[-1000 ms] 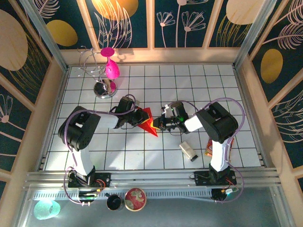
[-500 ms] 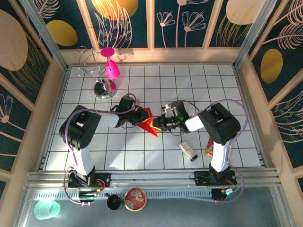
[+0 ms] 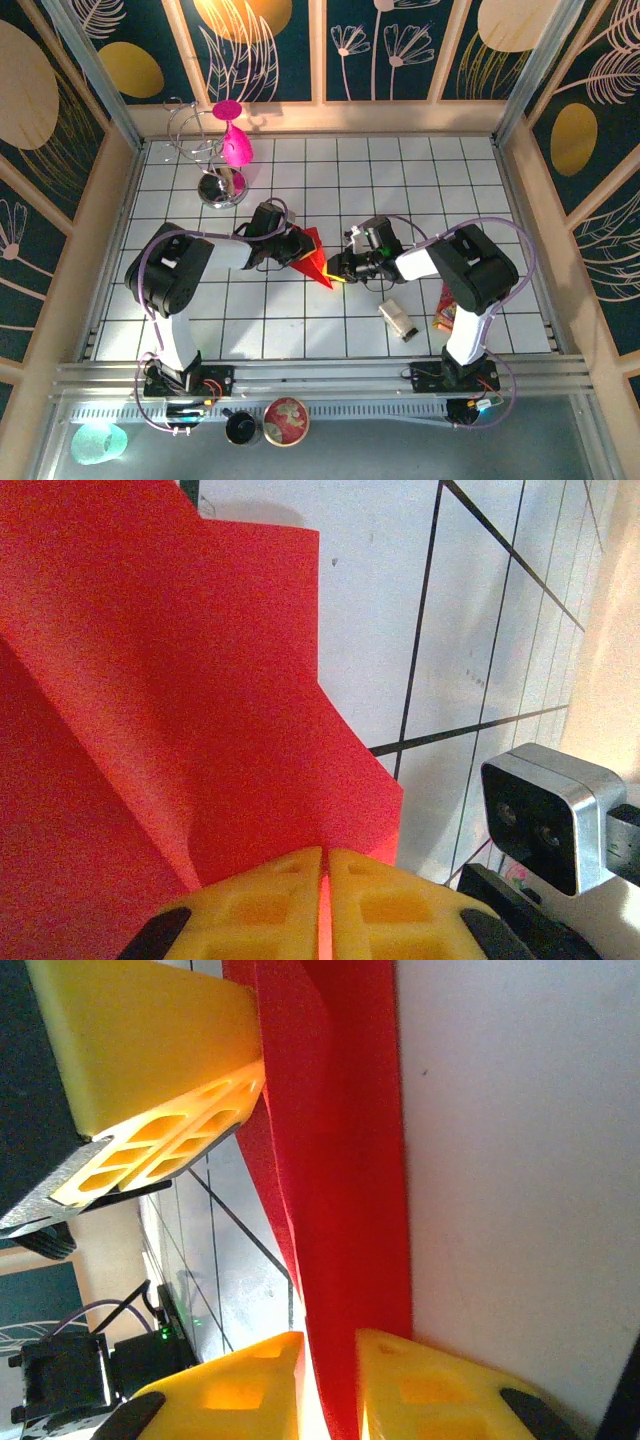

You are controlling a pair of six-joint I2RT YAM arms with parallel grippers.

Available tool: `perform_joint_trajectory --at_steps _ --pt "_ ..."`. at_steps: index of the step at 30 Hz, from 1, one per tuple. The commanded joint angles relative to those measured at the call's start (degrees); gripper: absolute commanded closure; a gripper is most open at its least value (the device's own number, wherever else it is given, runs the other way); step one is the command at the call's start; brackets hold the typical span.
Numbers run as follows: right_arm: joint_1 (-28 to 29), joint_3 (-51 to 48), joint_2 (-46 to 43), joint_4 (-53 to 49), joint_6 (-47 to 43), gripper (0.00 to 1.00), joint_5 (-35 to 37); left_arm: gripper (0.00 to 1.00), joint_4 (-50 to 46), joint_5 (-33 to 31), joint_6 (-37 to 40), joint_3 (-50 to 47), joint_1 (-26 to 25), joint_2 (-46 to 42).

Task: Fold a paper plane with a square sheet of paper (pick it up from the middle)
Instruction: Fourth fold the wing at the center of the table.

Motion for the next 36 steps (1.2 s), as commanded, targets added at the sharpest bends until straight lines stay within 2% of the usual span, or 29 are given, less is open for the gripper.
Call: perform_joint_trajectory --at_steps 1,10,21,25,29,33,36 --pt "-0.2 -1.0 -0.4 -2.0 -1.5 0.81 1.5 0.90 -1.2 -0.8 0.2 1.0 0.0 0.9" --pt "-0.1 -0.6 1.2 -4.2 -2.2 0.87 3.3 0.91 -2.4 -1.8 0.3 1.1 0.1 0.9" --pt "-0.1 0.1 1.6 -5.8 -2.6 0.87 3.9 0.92 -2.9 -2.0 0.0 1.8 0.0 1.1" --pt "-0.2 -0.3 -2.1 -5.8 -2.3 0.80 4.8 0.92 -2.9 -1.8 0.0 2.0 0.0 1.1" --pt "-0.2 0.2 -7.5 -10.0 -3.9 0.75 8.6 0.92 -3.0 -1.7 0.2 2.2 0.0 1.2" --pt "-0.2 1.8 -11.0 -14.9 -6.5 0.74 13.3 0.92 -3.0 -1.7 0.2 2.2 0.0 1.3" --pt "1.0 3.3 -11.9 -15.2 -7.7 0.76 13.9 0.92 -2.9 -1.7 0.2 2.2 0.0 1.4"
